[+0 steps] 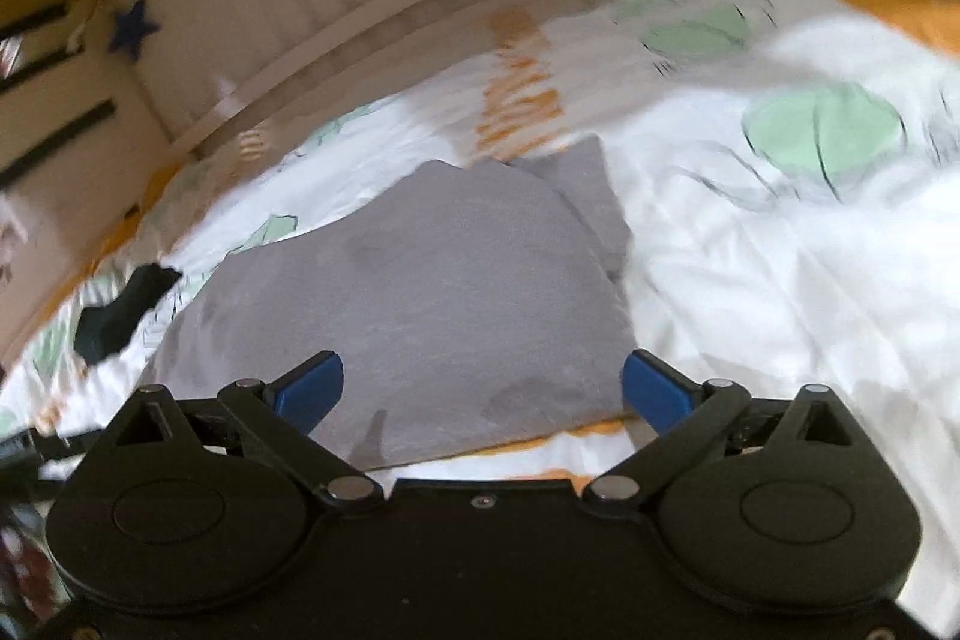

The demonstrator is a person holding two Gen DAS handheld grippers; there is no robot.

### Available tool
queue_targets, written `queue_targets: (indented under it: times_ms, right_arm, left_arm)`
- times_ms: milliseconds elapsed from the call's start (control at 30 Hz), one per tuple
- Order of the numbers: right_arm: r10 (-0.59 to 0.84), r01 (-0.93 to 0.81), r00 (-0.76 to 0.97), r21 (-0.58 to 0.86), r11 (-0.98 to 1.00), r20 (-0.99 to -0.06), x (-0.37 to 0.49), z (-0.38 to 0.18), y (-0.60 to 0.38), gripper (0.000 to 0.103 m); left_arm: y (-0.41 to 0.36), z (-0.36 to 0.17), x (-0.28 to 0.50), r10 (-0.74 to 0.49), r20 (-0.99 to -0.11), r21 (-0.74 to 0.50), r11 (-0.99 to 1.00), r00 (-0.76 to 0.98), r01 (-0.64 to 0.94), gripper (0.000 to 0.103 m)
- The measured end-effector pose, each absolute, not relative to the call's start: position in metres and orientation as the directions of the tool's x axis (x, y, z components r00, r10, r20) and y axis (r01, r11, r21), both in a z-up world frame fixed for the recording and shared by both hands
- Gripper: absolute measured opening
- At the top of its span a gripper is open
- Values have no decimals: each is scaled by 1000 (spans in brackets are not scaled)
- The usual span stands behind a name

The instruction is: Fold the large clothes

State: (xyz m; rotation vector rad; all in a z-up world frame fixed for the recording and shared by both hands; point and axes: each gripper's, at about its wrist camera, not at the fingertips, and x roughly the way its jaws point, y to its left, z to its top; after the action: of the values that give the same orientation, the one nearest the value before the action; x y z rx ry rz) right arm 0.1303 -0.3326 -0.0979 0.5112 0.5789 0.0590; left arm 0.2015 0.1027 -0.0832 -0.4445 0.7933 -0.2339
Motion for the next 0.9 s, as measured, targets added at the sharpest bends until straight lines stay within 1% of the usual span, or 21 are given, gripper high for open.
queue_targets:
  times_ms: [33,100,233,267,333,533,567,600,633,667,700,733,800,867,900]
  right_arm:
    - [164,124,829,462,878,-534,132,-100,-333,100]
    - [162,154,830,498,853,-534,131,-105,-340,100]
    - [293,99,845,669,737,-447,136,-117,-356,102]
    - [313,88,850,699,709,-425,140,-119,-359,102]
    - [350,64,858,755,653,-376,151,-125,-365,102]
    - [417,-14,848,773,634,-327,185,-130,-363,102]
    - [424,-24,844,767,641,-328,191,-130,-361,101]
    - [427,-29,840,759,650,-334,195,-130,-359,92]
    - [428,-25,835,753,658,-346,197,-131,-358,71]
    - [421,-1,827,748,663,-372,201,-133,-358,57]
    - [409,36,819,746,665,-403,202,-135,-357,26]
    - [406,62,811,752,656,-421,199,-137,-359,25]
    - [412,57,814,762,645,-409,196,-137,-360,24]
    - [398,68,807,739,671,-436,193,-127,-357,23]
    - [395,68,811,740,670,-432,190,-122,-357,22]
  left_arm:
    - [103,-84,202,-364,-626,-471,881,689,39,92]
    - [98,-84,206,-364,-625,-457,888,691,54,92]
    - [95,-89,226,-388,-612,-465,881,689,84,94]
    - [96,-91,232,-400,-607,-476,875,687,89,96]
    - [97,-93,239,-417,-592,-500,861,690,91,97]
    - [99,-95,267,-454,-557,-537,836,695,115,97]
    - [98,-95,269,-461,-558,-538,834,690,123,96]
    - [99,-94,269,-466,-558,-539,832,687,127,96]
    - [100,-94,269,-466,-557,-542,831,687,125,87]
    - [102,-94,267,-464,-555,-546,829,690,118,48]
    - [105,-94,266,-453,-565,-548,831,690,96,26]
    - [109,-95,266,-468,-564,-572,816,680,87,23]
    - [116,-94,264,-496,-554,-612,787,668,77,21]
    - [118,-84,259,-506,-545,-611,786,669,96,19]
    - [118,-79,257,-513,-537,-614,782,670,107,18]
